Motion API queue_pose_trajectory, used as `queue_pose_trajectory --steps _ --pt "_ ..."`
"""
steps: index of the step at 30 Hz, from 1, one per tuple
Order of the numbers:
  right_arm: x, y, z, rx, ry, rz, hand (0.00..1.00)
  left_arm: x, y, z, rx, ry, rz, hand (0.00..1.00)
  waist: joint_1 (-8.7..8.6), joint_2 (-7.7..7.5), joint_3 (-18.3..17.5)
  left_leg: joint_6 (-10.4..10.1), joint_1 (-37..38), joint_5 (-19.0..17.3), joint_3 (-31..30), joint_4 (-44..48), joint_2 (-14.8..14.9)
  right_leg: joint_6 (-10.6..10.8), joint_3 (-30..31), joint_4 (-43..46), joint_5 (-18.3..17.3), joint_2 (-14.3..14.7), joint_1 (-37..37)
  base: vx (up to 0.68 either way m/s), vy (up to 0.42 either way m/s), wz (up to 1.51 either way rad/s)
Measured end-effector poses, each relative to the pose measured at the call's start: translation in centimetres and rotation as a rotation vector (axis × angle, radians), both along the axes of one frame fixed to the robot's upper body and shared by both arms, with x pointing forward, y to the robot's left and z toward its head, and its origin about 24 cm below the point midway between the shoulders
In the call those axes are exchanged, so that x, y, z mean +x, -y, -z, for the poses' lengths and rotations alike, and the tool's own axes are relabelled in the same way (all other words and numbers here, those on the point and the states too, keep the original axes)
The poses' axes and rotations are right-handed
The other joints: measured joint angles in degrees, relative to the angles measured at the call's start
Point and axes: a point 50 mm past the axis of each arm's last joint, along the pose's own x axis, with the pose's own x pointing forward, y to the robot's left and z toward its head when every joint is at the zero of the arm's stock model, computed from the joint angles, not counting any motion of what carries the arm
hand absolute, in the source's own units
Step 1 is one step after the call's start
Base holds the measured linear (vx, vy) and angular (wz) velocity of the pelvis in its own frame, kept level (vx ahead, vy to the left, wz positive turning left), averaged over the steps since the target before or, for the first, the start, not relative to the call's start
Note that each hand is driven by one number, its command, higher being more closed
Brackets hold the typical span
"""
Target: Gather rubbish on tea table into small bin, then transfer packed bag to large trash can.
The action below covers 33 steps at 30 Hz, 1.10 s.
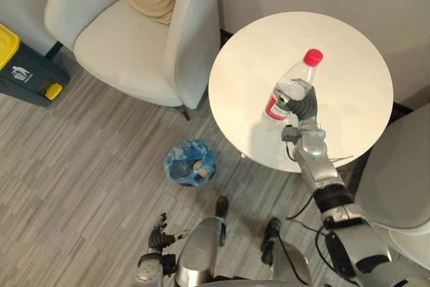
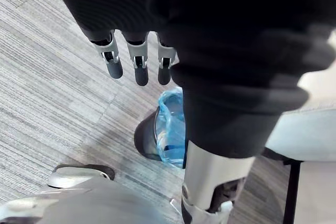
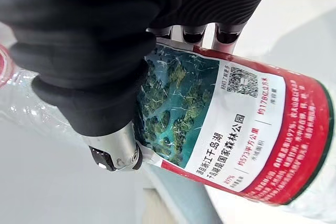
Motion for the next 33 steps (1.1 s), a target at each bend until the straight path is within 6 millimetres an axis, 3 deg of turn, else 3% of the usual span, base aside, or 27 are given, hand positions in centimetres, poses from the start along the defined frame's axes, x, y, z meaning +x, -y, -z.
queue_pose_trajectory --steps 3,4,5,6,8,10,13,14,15,16,17,18,20,22,25,26,28,33 --pt "-1.3 -0.8 0.9 -0.036 -0.004 -0.034 1.00 0.1 0.0 0.0 0.002 0.001 0.001 0.00 -0.58 -0.05 -0.05 -0.74 -0.53 4.19 -1.38 -3.58 -0.74 -0.29 -7.06 -1.11 -0.23 -0.92 2.01 -0.03 -0.046 1.11" --pt "-1.6 -0.9 1.4 -0.052 -0.016 -0.039 1.00 0.0 0.0 0.0 0.000 -0.001 0.001 0.00 -0.73 0.14 -0.23 -0.06 -0.90 3.82 3.67 -4.12 0.19 -0.34 -9.61 -1.58 -0.28 -1.06 3.07 -0.06 0.013 1.02" --pt "-2.0 -1.0 2.0 -0.066 -0.033 -0.042 1.00 0.2 -0.1 -0.1 -0.001 0.004 -0.008 0.00 -0.47 0.02 -0.49 2.49 -1.38 2.15 13.99 -3.36 3.01 -0.34 -12.16 -1.47 -0.27 -1.31 3.87 -0.06 0.024 1.18" --pt "-2.3 -1.3 2.4 -0.083 -0.045 -0.051 1.00 0.2 -0.2 -0.1 0.001 0.005 -0.013 0.00 -0.66 -0.22 -0.95 3.78 -1.65 1.24 24.65 -1.86 6.20 -0.18 -14.37 -1.42 -0.37 -1.84 4.61 0.00 0.039 0.98" --pt "-2.5 -1.8 2.8 -0.110 -0.053 -0.067 1.00 0.5 -0.2 -0.2 0.006 0.012 -0.006 0.00 -0.61 -0.48 -1.56 4.74 -1.73 1.10 32.76 -0.38 7.71 1.21 -16.58 -0.18 -1.17 -3.44 5.28 0.04 0.111 0.74" --pt "-2.9 -2.7 3.4 -0.121 -0.067 -0.098 1.00 0.6 -0.2 -0.2 0.011 0.010 0.001 0.00 -0.58 -2.05 -3.15 4.87 -1.70 0.99 30.63 -1.16 4.52 3.57 -17.64 0.46 -1.84 -5.74 5.70 0.05 0.167 0.58" --pt "-3.8 -4.1 4.5 -0.117 -0.105 -0.148 1.00 0.5 -0.5 -0.2 0.032 0.007 0.020 0.00 -0.48 -3.63 -4.20 6.10 -0.43 -1.36 29.04 -0.42 1.62 4.76 -18.48 3.38 -2.53 -8.87 7.52 0.10 0.170 0.46" --pt "-4.1 -4.6 4.9 -0.139 -0.119 -0.180 1.00 0.5 -0.4 -0.2 0.043 0.004 0.035 0.00 -0.63 -3.66 -4.21 6.43 0.12 -3.30 27.83 1.49 0.74 4.70 -17.84 9.98 -2.77 -11.59 6.88 0.08 0.160 0.33" --pt "-4.2 -4.7 5.1 -0.141 -0.126 -0.185 1.00 0.5 -0.5 -0.1 0.048 0.001 0.043 0.00 -0.69 -3.67 -4.22 6.65 0.41 -3.97 27.31 2.15 0.50 3.62 -17.22 13.74 -2.75 -12.85 6.10 0.10 0.181 0.36" --pt "-4.2 -4.8 5.3 -0.148 -0.134 -0.191 1.00 0.4 -0.5 -0.1 0.056 -0.002 0.059 0.00 -0.98 -3.63 -4.20 7.00 0.50 -4.83 25.97 3.53 0.41 -1.08 -14.57 20.51 -2.78 -14.34 3.21 0.07 0.109 0.50" --pt "-4.3 -4.8 5.4 -0.153 -0.140 -0.196 1.00 0.5 -0.5 -0.2 0.074 -0.006 0.090 0.00 -2.02 -3.62 -4.16 7.20 0.36 -5.72 23.89 4.92 0.50 -3.77 -7.49 26.34 -4.57 -13.24 -0.56 0.09 0.108 0.62" --pt "-4.3 -4.8 5.5 -0.153 -0.144 -0.197 1.00 0.5 -0.6 -0.1 0.083 -0.011 0.100 0.00 -2.49 -3.64 -4.17 7.11 0.26 -6.04 22.64 5.50 0.51 -3.16 -4.00 27.57 -5.52 -11.73 -2.11 0.09 0.075 0.89" --pt "-4.4 -4.7 5.7 -0.164 -0.153 -0.208 1.00 0.4 -0.7 0.0 0.097 -0.023 0.122 0.00 -3.78 -3.55 -4.06 7.37 0.02 -6.69 18.39 6.99 0.06 -1.73 6.62 26.90 -8.20 -5.88 -7.79 0.10 0.054 0.98" --pt "-4.5 -4.4 5.9 -0.178 -0.160 -0.210 1.00 0.8 -0.6 0.1 0.101 -0.027 0.137 0.00 -3.91 -3.46 -3.97 7.36 -0.57 -7.10 16.34 8.30 -1.06 -0.41 12.12 22.76 -8.38 -3.23 -11.53 0.08 0.019 0.99" --pt "-4.6 -4.0 6.2 -0.207 -0.169 -0.212 1.00 2.1 -0.4 -0.3 0.112 -0.004 0.168 0.00 -3.74 -3.68 -2.79 7.16 -3.94 -9.25 13.34 15.53 -3.53 1.68 13.06 19.11 -6.62 -3.69 -14.90 0.06 -0.039 1.05" --pt "-4.1 -4.3 6.0 -0.225 -0.162 -0.227 1.00 2.7 -0.5 -0.6 0.119 0.016 0.169 0.00 -3.82 -3.74 -1.66 6.78 -7.51 -11.45 13.09 21.07 -4.02 0.79 13.30 19.63 -2.82 -3.49 -16.92 0.03 -0.109 0.98" --pt "-2.9 -4.5 5.6 -0.286 -0.151 -0.249 1.00 3.4 -0.1 -0.8 0.105 0.037 0.163 0.00 -3.36 -2.03 -0.30 5.90 -12.24 -12.88 11.94 24.91 -2.86 0.87 11.97 21.57 -2.97 -2.92 -20.11 -0.02 -0.122 0.48" --pt "-0.5 -3.8 5.0 -0.432 -0.148 -0.247 1.00 4.7 -0.2 -1.2 0.085 0.066 0.094 0.00 -3.17 -0.48 1.94 5.43 -21.78 -13.15 11.77 29.11 -1.39 -0.40 11.54 25.66 -3.39 -2.19 -29.32 -0.06 -0.101 0.02"
